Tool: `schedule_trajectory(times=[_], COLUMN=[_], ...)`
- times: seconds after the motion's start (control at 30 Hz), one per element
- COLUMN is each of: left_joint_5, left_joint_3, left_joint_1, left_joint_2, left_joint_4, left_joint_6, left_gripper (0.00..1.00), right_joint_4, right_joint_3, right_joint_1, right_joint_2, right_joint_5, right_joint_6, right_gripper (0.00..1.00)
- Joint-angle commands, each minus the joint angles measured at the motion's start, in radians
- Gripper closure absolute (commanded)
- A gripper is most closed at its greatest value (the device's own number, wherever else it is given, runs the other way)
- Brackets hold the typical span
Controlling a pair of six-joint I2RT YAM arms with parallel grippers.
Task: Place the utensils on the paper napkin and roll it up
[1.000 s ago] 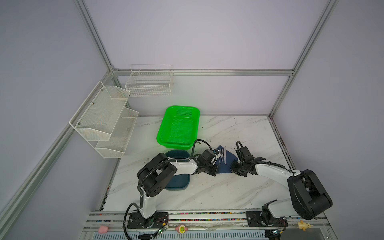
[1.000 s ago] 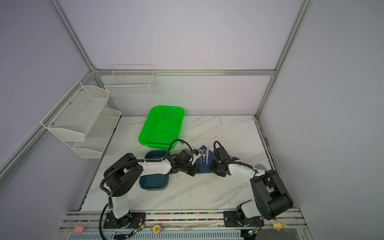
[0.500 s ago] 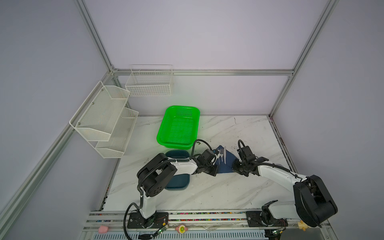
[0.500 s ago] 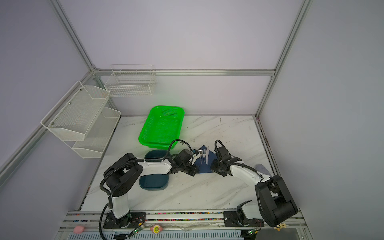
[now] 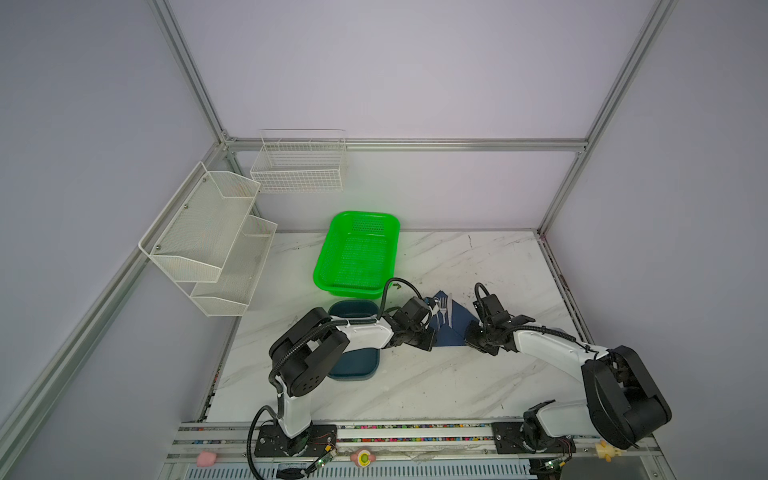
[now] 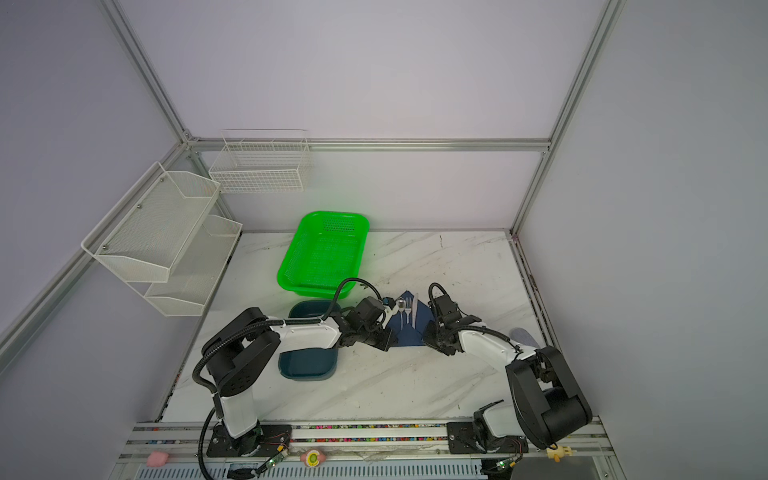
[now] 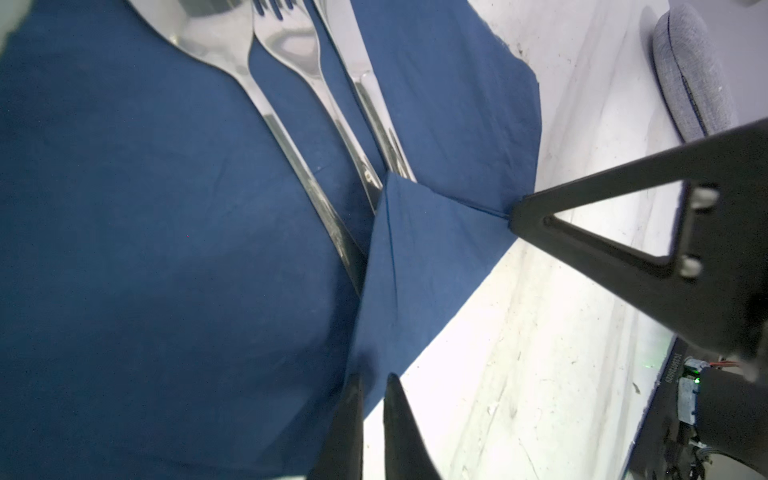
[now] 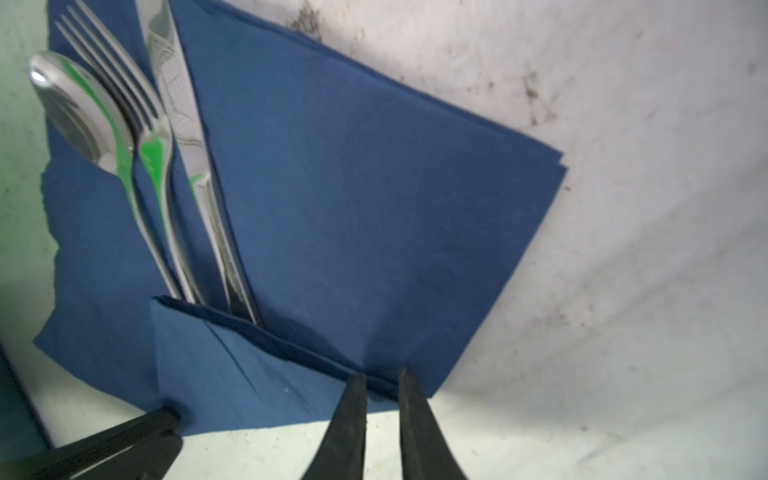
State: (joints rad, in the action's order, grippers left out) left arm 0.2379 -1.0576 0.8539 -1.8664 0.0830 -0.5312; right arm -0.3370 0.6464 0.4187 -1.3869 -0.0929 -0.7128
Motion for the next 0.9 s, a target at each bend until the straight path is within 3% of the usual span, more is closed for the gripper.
schedule_trajectory(times=[0.0, 0.17, 0.33, 0.5, 0.87], left_joint_5=[-0.009, -0.028, -0.033, 0.023, -0.032], left_joint_3=[0.024, 0.044, 0.113, 0.050, 0.050], left_joint_1=[0.001, 0.000, -0.001, 0.004, 0.004], left_joint_2=[0.056, 0.089, 0.189, 0.132, 0.052], left_joint_4=[-0.004, 0.005, -0.092, -0.010, 0.023], left_joint_6=[-0.011, -0.023, -0.063, -0.070, -0.089], left_gripper=[0.87, 0.88, 0.89, 0.92, 0.92], right_joint_4=[-0.020, -0.018, -0.020, -0.020, -0.025], right_joint_3=[-0.005, -0.007, -0.007, -0.003, -0.005], right_joint_1=[-0.006, -0.007, -0.007, -0.007, -0.007], right_joint_2=[-0.010, -0.026, -0.016, -0.019, -0.010], right_joint_5=[0.016, 0.006, -0.001, 0.001, -0.002], right_joint_6=[-0.012, -0.010, -0.011, -0.009, -0.010], right_gripper=[0.81, 0.81, 0.81, 0.81, 0.81])
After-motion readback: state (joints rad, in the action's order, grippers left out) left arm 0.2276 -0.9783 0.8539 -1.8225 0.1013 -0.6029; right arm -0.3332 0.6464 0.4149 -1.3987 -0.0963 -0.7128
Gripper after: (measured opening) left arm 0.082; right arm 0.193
